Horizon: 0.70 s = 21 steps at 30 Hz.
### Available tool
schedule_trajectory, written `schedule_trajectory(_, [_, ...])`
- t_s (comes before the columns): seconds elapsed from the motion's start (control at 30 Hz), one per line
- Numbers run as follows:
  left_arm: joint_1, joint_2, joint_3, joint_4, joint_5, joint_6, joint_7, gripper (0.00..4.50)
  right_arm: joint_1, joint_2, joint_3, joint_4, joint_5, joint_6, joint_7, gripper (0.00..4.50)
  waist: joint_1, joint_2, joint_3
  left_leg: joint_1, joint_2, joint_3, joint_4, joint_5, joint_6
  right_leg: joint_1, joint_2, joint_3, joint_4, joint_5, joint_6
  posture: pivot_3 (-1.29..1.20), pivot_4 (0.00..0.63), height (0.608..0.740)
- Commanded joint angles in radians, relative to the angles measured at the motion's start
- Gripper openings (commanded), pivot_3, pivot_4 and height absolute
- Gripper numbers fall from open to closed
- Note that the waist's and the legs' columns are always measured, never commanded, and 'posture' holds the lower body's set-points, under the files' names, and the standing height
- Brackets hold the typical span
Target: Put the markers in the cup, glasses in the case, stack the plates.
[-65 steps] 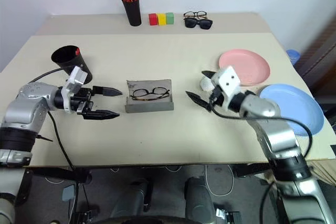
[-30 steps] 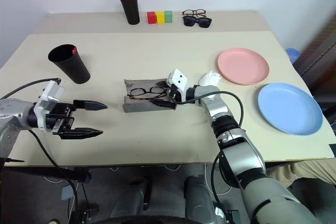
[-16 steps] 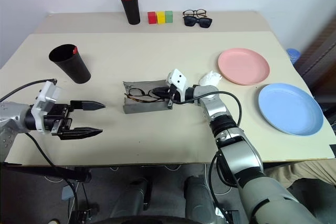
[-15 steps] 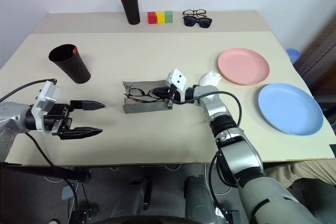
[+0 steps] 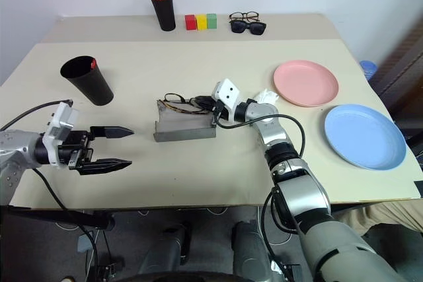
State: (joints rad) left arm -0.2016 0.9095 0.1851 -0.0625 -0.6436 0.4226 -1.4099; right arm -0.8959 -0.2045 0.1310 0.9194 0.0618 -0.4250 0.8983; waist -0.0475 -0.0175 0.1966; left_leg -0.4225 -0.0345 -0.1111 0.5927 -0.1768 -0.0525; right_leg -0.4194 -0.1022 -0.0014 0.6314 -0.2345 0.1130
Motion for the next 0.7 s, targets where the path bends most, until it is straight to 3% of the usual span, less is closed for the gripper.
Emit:
schedule_trajectory(0.03, [0.007, -0.003, 0.046, -0.035, -0.022, -0.011, 0.010, 4.50, 0.011, 0.010, -0.006, -0.004, -0.033, -0.126, -0.062, 0.04, 0.000, 0.000, 0.000, 0.000, 0.000, 0.000, 0.000, 0.000, 0.000, 0.000, 0.000, 0.000, 0.000, 0.000, 0.000, 0.00, 0.150, 0.740])
schedule_trajectory(0.3, [0.013, -0.006, 0.062, -0.030, -0.025, -0.002, 0.021, 4.50, 0.062, 0.012, 0.027, -0.032, -0.105, -0.310, -0.125, 0.04, 0.000, 0.000, 0.000, 0.000, 0.000, 0.000, 0.000, 0.000, 0.000, 0.000, 0.000, 0.000, 0.000, -0.001, -0.001, 0.00, 0.150, 0.740])
schedule_trajectory(0.57, [0.022, -0.005, 0.068, -0.030, -0.022, -0.008, 0.023, 4.50, 0.100, -0.012, 0.088, -0.043, -0.292, -0.521, -0.339, 0.04, 0.000, 0.000, 0.000, 0.001, 0.000, 0.000, 0.000, 0.001, -0.001, 0.000, 0.000, 0.001, 0.000, -0.001, -0.002, 0.00, 0.150, 0.740])
schedule_trajectory(0.7, [0.028, -0.008, 0.073, -0.034, -0.023, -0.010, 0.030, 4.50, 0.122, -0.042, 0.121, -0.068, -0.447, -0.595, -0.514, 0.04, 0.001, 0.000, 0.000, 0.001, 0.000, 0.000, 0.000, 0.001, -0.001, 0.000, 0.000, 0.001, 0.000, -0.001, -0.002, 0.00, 0.150, 0.740])
